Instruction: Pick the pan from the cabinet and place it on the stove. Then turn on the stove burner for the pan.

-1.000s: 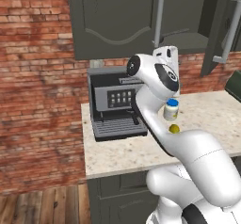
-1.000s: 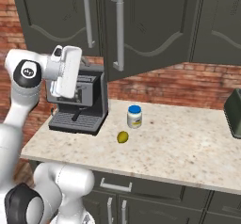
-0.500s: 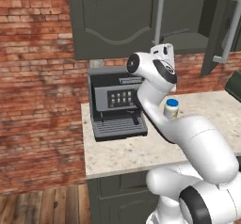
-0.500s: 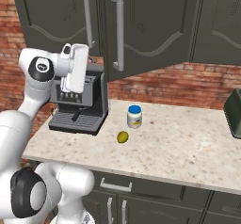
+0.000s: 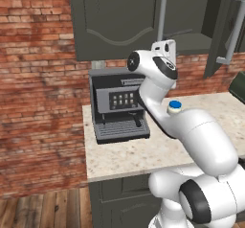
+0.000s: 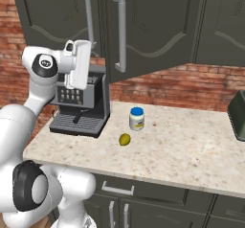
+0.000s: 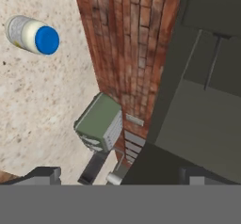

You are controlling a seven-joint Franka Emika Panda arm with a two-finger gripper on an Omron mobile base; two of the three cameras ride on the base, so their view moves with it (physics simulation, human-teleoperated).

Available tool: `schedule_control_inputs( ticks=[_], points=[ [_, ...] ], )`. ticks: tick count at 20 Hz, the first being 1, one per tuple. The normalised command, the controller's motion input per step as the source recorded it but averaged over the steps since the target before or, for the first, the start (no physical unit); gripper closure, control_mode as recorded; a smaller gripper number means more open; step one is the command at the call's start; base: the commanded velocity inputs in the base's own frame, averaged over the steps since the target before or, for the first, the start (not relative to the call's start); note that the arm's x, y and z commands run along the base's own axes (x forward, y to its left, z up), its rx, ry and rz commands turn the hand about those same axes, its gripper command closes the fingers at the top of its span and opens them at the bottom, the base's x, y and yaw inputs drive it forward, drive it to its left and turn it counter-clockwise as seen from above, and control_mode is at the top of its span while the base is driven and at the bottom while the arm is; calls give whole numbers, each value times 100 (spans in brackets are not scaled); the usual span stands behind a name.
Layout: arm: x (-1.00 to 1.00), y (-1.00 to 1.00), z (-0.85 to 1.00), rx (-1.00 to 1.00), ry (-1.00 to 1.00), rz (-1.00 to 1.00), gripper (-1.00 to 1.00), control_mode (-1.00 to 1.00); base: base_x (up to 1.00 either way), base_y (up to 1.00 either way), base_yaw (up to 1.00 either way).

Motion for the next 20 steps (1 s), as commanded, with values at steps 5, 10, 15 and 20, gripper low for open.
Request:
schedule_control_inputs(
  ticks=[5,10,15,20],
  points=[
    [14,-13,7,0,-2,0,-100,-100,0,0,0],
    [24,-16,5,0,0,0,-100,-100,0,0,0],
    [20,-19,6,0,0,0,-100,-100,0,0,0],
    [0,-31,1,-1,0,-1,-100,-100,0,0,0]
  ],
)
